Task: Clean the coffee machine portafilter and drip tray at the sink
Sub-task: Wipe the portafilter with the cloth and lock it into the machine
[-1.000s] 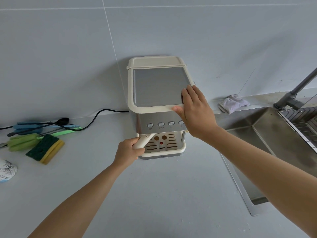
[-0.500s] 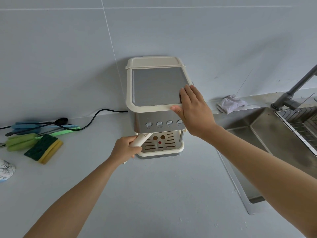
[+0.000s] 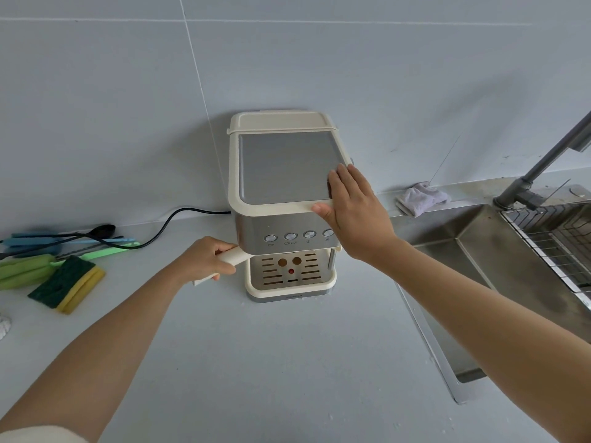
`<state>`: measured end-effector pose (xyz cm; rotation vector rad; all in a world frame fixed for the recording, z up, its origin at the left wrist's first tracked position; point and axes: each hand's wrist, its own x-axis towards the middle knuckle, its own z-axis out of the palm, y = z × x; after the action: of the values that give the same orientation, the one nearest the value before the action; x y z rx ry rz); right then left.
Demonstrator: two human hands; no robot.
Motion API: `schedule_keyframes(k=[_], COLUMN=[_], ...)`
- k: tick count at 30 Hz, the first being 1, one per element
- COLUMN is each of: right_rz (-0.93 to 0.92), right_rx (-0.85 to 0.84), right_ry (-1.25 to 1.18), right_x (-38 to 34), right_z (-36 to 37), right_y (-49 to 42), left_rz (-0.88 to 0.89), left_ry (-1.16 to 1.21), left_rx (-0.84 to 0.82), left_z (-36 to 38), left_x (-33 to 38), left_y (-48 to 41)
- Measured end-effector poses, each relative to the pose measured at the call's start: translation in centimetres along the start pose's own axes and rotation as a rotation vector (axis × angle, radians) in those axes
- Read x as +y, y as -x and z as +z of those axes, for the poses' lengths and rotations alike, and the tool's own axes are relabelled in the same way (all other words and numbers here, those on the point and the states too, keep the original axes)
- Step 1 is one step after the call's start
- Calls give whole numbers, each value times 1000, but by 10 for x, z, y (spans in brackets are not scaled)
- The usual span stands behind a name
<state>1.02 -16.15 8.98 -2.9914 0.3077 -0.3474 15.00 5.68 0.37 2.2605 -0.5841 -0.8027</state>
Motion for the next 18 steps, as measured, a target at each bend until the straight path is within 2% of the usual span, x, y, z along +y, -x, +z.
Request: schedule_keyframes(k=[8, 18], right_rz=[-14, -11], right_rx=[13, -2], right_ry=[4, 18], right_x=[2, 1], right_z=[2, 0], right_y=[-1, 0], left_rz=[-39, 20], left_ry=[-22, -76], left_rx=[-12, -57], left_z=[-13, -9], left_x=[-9, 11], left_y=[2, -5])
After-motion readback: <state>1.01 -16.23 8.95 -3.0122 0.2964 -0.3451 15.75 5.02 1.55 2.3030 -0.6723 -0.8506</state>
